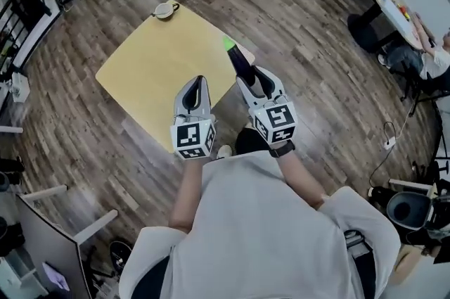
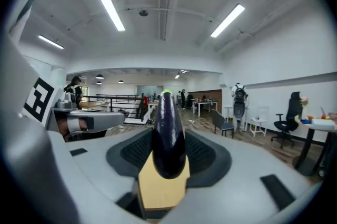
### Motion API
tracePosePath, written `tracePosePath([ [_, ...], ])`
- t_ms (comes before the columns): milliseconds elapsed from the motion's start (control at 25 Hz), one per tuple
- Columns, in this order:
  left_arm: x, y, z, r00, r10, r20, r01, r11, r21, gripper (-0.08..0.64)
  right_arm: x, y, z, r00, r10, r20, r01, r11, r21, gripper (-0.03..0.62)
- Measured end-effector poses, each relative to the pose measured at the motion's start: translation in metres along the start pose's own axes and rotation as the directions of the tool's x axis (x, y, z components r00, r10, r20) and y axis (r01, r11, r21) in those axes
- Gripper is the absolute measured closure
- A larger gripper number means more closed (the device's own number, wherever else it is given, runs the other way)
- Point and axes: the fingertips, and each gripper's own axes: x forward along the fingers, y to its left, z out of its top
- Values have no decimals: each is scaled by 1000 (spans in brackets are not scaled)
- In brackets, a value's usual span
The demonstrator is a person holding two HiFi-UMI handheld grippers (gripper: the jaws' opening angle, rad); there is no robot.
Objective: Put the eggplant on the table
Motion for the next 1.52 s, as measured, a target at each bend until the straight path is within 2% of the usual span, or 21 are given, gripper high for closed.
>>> tracePosePath([
  [200, 8, 61, 1, 986, 168, 2, -167, 985, -33, 553, 69, 19, 4, 985, 169, -19, -170, 985, -29, 399],
  [360, 21, 103, 4, 957, 289, 9, -289, 956, -47, 552, 122, 23, 8, 960, 279, -28, -280, 960, -26, 397],
  [680, 64, 148, 12, 909, 417, 16, -415, 908, -62, 552, 215, 22, 21, 895, 443, -50, -446, 892, -71, 397],
  [840, 86, 159, 4, 893, 450, -7, -448, 889, -99, 552, 250, 21, 7, 862, 494, -118, -504, 860, -77, 397],
  [1160, 104, 189, -27, 860, 503, -84, -510, 853, -111, 552, 303, 34, -49, 796, 540, -273, -571, 819, -47, 399],
  [1520, 108, 223, -61, 818, 549, -175, -570, 813, -115, 553, 351, 46, -110, 735, 547, -400, -594, 805, 11, 399],
])
